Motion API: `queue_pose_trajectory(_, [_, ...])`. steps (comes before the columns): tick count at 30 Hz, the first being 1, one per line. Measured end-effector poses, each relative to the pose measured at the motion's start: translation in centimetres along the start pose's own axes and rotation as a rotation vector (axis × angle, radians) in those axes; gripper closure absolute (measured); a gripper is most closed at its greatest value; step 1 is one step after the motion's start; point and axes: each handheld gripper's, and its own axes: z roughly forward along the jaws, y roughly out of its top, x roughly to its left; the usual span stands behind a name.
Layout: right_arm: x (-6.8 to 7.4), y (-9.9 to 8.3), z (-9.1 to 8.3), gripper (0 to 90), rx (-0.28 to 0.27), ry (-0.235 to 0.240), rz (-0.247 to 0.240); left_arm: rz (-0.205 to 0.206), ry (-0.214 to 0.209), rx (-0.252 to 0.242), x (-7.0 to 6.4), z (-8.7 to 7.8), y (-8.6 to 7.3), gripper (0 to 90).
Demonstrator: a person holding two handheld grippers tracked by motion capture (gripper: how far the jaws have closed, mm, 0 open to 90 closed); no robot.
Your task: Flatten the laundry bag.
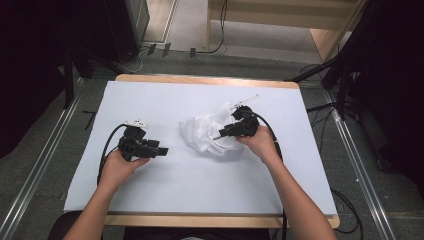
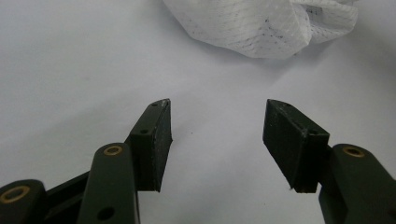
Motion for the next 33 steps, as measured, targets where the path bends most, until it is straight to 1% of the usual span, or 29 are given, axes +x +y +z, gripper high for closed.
queue_pose_trajectory(2, [0.4,-0.2,0.2,87.3,0.011,-0.014,-0.029,0.002,0.002,0.004,0.0,0.0,0.0,43.1])
queue_pose_trajectory(3, [0.7,-0.2,0.1,90.0,0.009,-0.010,-0.038,0.001,0.003,0.004,0.0,0.0,0.0,43.0])
queue_pose_trajectory(6, [1.6,0.0,-0.9,90.0,-0.027,-0.014,-0.051,-0.001,0.000,0.001,0.0,0.0,0.0,43.1])
queue_pose_trajectory(8, [2.4,0.1,-2.1,90.0,-0.070,-0.005,-0.067,-0.003,0.000,-0.001,0.1,0.0,0.0,43.1])
queue_pose_trajectory(9, [2.4,0.1,-2.1,90.0,-0.070,-0.005,-0.067,-0.003,0.000,-0.001,0.1,0.0,0.0,43.1])
queue_pose_trajectory(10, [3.5,0.0,-3.3,90.0,-0.100,0.019,-0.078,-0.004,0.002,-0.002,0.1,0.0,0.0,43.1])
queue_pose_trajectory(11, [3.9,-0.1,-3.6,90.0,-0.105,0.024,-0.077,-0.003,0.003,-0.005,0.1,-0.1,0.0,43.1])
queue_pose_trajectory(13, [5.0,-0.5,-4.3,90.0,-0.114,0.033,-0.097,-0.005,0.006,-0.010,0.1,-0.2,0.0,43.1])
queue_pose_trajectory(16, [6.3,-1.5,-4.6,90.0,-0.109,0.053,-0.103,-0.007,0.005,-0.015,0.1,-0.3,0.0,43.2])
queue_pose_trajectory(20, [7.8,-3.0,-4.3,90.0,-0.095,0.078,-0.110,-0.010,0.005,-0.018,0.3,-0.3,0.2,43.2])
queue_pose_trajectory(24, [9.1,-4.4,-3.4,90.0,-0.072,0.097,-0.133,-0.005,0.001,-0.018,0.2,-0.1,0.4,43.2])
queue_pose_trajectory(26, [9.5,-5.0,-2.8,90.0,-0.054,0.106,-0.138,-0.001,-0.001,-0.019,0.2,0.0,0.6,43.2])
queue_pose_trajectory(28, [9.8,-5.5,-2.1,90.0,-0.040,0.120,-0.127,0.002,-0.002,-0.024,0.2,0.0,0.7,43.1])
queue_pose_trajectory(33, [10.6,-6.3,-0.8,90.0,-0.019,0.126,-0.137,0.003,-0.013,-0.032,0.5,0.3,1.4,42.7])
